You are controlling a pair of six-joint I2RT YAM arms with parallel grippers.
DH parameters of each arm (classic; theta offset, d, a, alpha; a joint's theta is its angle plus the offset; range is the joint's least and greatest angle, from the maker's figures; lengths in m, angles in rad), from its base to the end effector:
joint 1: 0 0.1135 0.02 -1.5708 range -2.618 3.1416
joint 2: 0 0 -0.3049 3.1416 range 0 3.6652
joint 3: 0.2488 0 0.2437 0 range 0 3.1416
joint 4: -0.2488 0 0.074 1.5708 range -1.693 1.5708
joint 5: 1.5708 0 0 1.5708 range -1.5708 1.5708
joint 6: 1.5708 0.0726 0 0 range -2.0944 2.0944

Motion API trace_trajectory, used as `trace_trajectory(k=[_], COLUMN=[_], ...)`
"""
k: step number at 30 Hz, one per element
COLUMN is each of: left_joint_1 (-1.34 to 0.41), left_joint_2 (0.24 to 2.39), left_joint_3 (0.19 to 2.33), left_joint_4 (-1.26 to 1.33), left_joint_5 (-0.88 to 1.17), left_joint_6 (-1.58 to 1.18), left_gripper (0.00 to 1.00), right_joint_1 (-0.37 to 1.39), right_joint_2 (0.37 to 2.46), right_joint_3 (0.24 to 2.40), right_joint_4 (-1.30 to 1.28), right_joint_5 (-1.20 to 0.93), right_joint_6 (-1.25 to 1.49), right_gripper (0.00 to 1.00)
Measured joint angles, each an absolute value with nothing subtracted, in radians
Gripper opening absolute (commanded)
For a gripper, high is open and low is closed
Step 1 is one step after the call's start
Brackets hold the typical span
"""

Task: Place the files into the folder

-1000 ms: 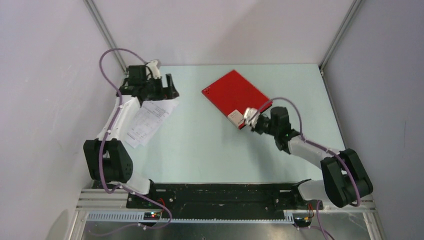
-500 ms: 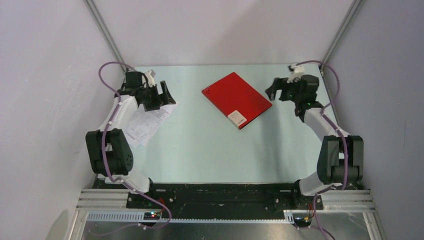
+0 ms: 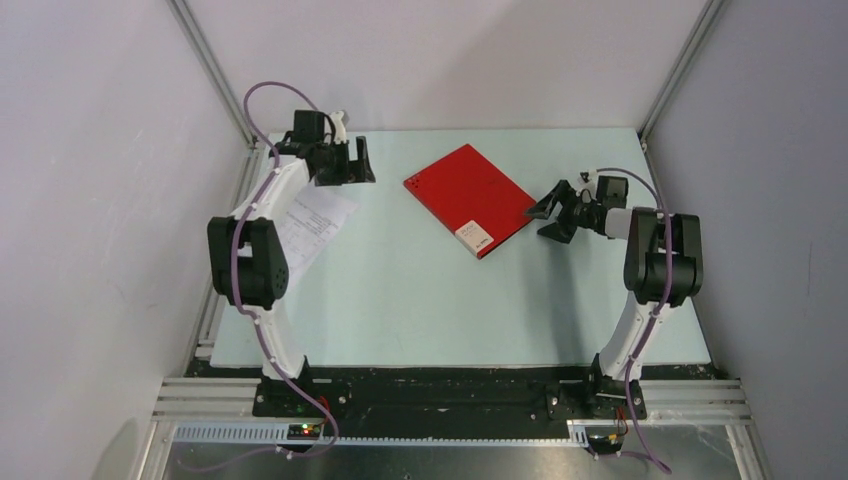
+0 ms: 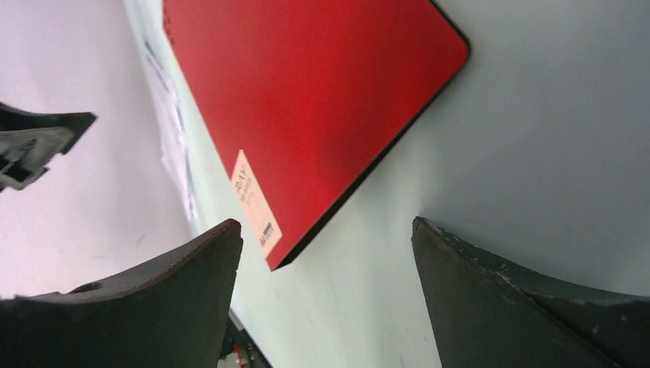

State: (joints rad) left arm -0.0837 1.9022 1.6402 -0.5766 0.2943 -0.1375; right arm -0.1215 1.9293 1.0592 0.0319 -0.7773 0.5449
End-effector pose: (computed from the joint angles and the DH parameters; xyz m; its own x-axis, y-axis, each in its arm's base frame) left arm 0.4554 -0.0593 0.2919 -0.7716 -0.0669 -0.6326 0.1691 0.9371 -0.3053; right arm 0.4124 0.0009 0.1637 -0.8276 0.4733 -0.3017 0.0582 0.6070 0.7926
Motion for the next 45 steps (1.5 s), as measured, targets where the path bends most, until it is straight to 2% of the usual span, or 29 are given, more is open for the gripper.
trace_trajectory(k=[11,21,31,39,41,45], left_joint_1=[-0.097,-0.097,-0.097,-0.097,-0.097,-0.099], left_joint_2=[1.921,1.910,1.850,1.799,1.798,1.798], left_joint_3=[1.651,1.646,1.633,1.675,1.678,1.678], left_joint_4=[-0.632,-0.657,-0.731,-0.791,-0.795,-0.809], left_joint_5=[0.236,0.200,0.152,0.115,0.114,0.110], left_joint_6=[-0.051,-0.007,0.124,0.189,0.189,0.189], left_gripper=[1.00,1.00,1.00,1.00,1.00,1.00], right_joint_1=[-0.090,-0.081,-0.049,-0.002,-0.001,0.012], right_joint_2=[2.071,2.123,2.236,2.286,2.290,2.311], right_joint_3=[1.130,1.135,1.129,1.128,1.128,1.143], right_joint_4=[0.141,0.224,0.636,0.846,0.860,0.876], right_joint_5=[-0.945,-1.007,-0.963,-0.900,-0.889,-0.860], right_joint_6=[0.663,0.773,1.105,1.271,1.287,1.287], right_gripper=[0.74,0.74,0.64,0.64,0.62,0.48])
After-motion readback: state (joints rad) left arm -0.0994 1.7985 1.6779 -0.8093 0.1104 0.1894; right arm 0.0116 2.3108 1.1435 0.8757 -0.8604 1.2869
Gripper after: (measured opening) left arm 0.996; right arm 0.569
